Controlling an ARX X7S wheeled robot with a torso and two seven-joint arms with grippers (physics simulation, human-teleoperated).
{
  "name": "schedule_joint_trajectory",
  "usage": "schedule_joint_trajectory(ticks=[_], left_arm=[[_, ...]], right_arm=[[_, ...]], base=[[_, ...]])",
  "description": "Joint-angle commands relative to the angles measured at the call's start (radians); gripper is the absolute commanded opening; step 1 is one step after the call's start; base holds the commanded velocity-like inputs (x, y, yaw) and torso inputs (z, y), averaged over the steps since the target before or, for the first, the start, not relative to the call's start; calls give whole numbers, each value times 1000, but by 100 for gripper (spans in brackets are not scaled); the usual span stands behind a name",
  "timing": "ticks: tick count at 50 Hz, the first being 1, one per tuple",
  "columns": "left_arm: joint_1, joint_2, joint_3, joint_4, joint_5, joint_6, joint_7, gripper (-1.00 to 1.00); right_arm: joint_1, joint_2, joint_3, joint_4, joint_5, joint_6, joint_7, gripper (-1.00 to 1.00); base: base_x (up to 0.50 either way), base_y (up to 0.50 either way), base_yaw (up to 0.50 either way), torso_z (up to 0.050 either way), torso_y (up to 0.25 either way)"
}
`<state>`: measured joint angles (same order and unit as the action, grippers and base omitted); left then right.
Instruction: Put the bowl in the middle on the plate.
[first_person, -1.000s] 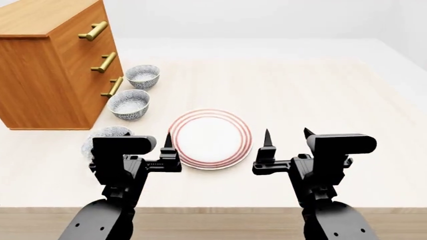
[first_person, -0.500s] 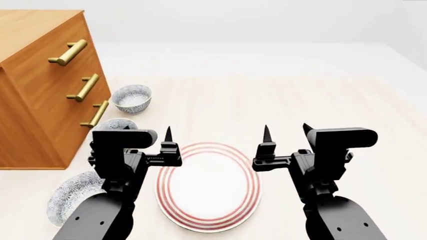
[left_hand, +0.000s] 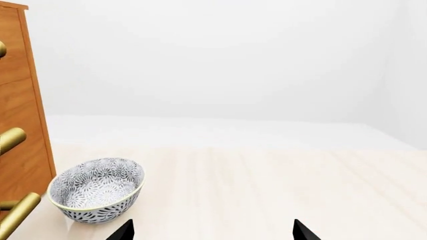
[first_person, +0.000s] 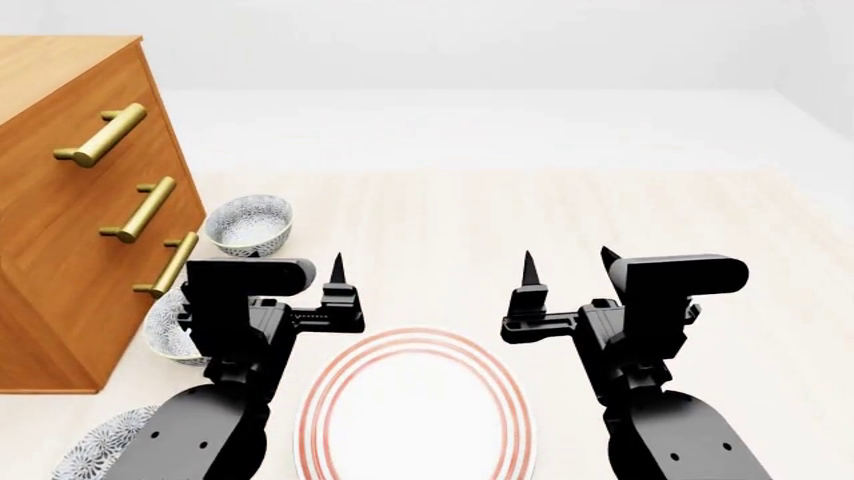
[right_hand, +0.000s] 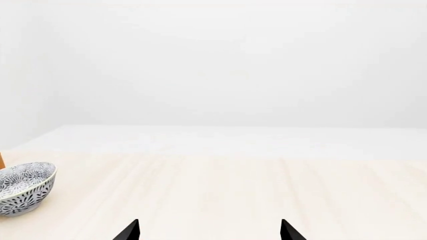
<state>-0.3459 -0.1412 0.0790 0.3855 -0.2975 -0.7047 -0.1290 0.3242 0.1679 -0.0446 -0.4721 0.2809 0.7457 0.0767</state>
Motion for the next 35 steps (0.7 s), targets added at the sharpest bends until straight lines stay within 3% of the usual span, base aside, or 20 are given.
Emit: schedule_joint_trajectory(ticks=[1, 4, 5, 9, 13, 16, 24, 35], left_arm=[[-36, -3, -10, 29, -45, -137, -34, 100], [-70, -8, -19, 62, -61, -221, -57, 100], [-111, -12, -42, 89, -113, -342, -53, 100], [-206, -13, -73, 98, -159, -522, -82, 100], [-387, 4, -113, 7, -176, -794, -138, 100], [-461, -17, -92, -67, -240, -865, -186, 100], [-564, -99, 0, -300, -492, -860, -432, 100], [-649, -140, 84, -490, -446, -801, -419, 100]], right_arm=[[0, 1, 6, 9, 10, -11, 9, 100], [-1, 2, 8, 12, 14, -17, 9, 100], [-2, 3, 6, 13, 14, -19, 8, 100], [-4, 6, 6, 9, 18, -22, 8, 100], [-2, 8, 3, 10, 22, -21, 8, 100], [1, 9, -2, 10, 23, -22, 9, 100], [1, 16, 1, 0, 33, -21, 11, 100], [-6, 18, -2, 16, 36, -43, 14, 100]], base=[[0, 0, 0, 0, 0], [0, 0, 0, 0, 0], [0, 0, 0, 0, 0], [0, 0, 0, 0, 0], [0, 0, 0, 0, 0], [0, 0, 0, 0, 0], [0, 0, 0, 0, 0], [0, 0, 0, 0, 0]])
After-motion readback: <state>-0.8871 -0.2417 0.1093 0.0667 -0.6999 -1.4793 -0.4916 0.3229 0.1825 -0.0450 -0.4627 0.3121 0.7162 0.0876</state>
